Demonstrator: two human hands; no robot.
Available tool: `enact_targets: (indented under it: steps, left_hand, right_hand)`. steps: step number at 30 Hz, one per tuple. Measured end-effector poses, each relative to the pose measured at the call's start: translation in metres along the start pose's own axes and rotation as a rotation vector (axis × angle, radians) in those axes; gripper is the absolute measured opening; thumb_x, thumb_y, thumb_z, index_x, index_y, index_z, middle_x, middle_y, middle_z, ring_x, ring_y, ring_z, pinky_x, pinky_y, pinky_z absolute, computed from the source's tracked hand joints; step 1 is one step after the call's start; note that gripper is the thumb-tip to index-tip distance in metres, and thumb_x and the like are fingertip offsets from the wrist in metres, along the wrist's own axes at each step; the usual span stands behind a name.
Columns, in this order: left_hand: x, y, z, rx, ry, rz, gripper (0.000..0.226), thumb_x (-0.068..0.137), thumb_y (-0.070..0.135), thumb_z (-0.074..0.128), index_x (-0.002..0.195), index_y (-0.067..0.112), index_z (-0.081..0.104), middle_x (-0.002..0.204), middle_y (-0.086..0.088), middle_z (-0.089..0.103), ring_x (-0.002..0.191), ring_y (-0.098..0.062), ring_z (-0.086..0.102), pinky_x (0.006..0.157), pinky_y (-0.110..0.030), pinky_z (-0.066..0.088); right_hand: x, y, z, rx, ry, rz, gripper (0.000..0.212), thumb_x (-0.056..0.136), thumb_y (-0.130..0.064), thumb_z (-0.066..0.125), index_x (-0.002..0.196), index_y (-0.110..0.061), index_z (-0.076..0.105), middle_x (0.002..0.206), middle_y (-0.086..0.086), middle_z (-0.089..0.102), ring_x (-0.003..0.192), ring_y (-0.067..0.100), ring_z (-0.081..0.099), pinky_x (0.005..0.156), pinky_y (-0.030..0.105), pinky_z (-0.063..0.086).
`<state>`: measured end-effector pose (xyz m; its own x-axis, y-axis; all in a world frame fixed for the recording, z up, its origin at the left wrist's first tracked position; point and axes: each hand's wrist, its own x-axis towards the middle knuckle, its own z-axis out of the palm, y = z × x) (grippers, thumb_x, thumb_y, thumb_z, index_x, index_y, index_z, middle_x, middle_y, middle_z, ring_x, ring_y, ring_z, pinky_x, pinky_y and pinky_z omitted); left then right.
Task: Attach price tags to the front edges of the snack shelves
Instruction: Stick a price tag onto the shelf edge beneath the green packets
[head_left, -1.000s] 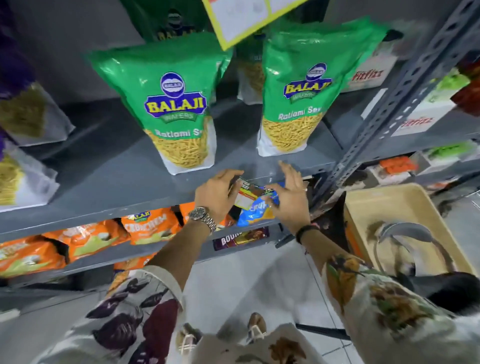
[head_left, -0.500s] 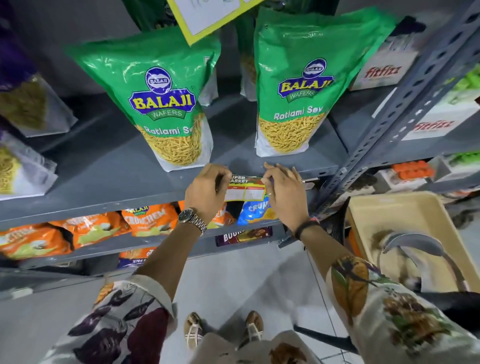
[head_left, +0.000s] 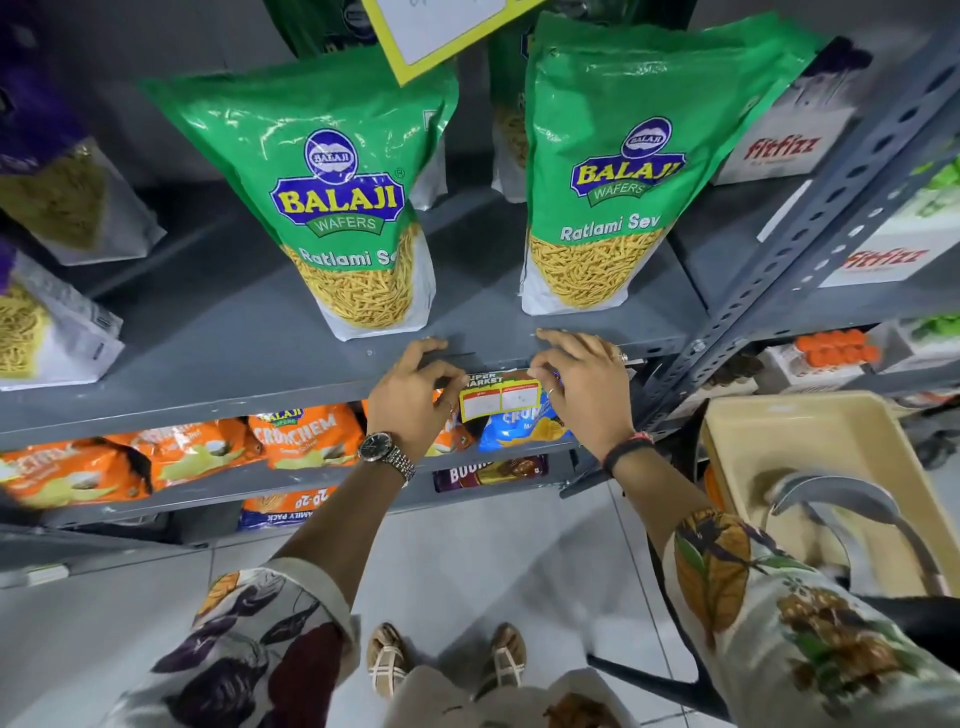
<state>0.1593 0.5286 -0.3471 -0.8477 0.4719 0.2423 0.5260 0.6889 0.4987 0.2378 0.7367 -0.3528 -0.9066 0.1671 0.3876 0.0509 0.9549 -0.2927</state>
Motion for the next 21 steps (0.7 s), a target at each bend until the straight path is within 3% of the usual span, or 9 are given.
enact_targets:
  steps: [6, 14, 18, 21]
  left_hand:
    - [0.001, 0.001, 0.002, -0.012, 0.023, -0.033, 0.012, 0.084, 0.034, 0.064, 0.083, 0.024, 0.071, 0.121, 0.008, 0.059, 0.080, -0.016, 0.066, 0.056, -0.027, 0.050]
    - [0.003, 0.007, 0.002, -0.022, 0.044, -0.071, 0.008, 0.079, 0.031, 0.068, 0.078, 0.023, 0.070, 0.116, 0.007, 0.060, 0.082, -0.015, 0.064, 0.057, -0.020, 0.038]
    - [0.006, 0.011, 0.002, -0.009, 0.051, -0.100, 0.012, 0.077, 0.032, 0.070, 0.074, 0.020, 0.068, 0.113, 0.005, 0.060, 0.087, -0.016, 0.063, 0.056, -0.021, 0.038]
    - [0.008, 0.012, 0.001, -0.011, 0.063, -0.109, 0.023, 0.078, 0.035, 0.070, 0.067, 0.019, 0.059, 0.110, 0.002, 0.061, 0.089, -0.018, 0.063, 0.055, -0.021, 0.035]
  right_hand:
    - [0.001, -0.001, 0.001, 0.005, 0.026, 0.031, 0.011, 0.087, -0.029, 0.059, 0.083, -0.024, 0.068, 0.114, -0.004, 0.069, 0.098, 0.026, 0.060, 0.081, 0.043, 0.043]
    - [0.001, -0.002, 0.006, -0.005, 0.043, 0.044, 0.010, 0.085, -0.027, 0.058, 0.081, -0.023, 0.066, 0.115, -0.005, 0.068, 0.091, 0.027, 0.059, 0.077, 0.042, 0.043]
    - [0.003, -0.007, 0.007, -0.015, 0.059, 0.076, 0.015, 0.084, -0.031, 0.054, 0.079, -0.020, 0.064, 0.108, -0.004, 0.070, 0.085, 0.029, 0.059, 0.074, 0.042, 0.042]
    - [0.005, -0.011, 0.010, -0.037, 0.061, 0.118, 0.029, 0.081, -0.047, 0.061, 0.080, -0.018, 0.060, 0.094, 0.000, 0.067, 0.081, 0.027, 0.056, 0.071, 0.040, 0.040]
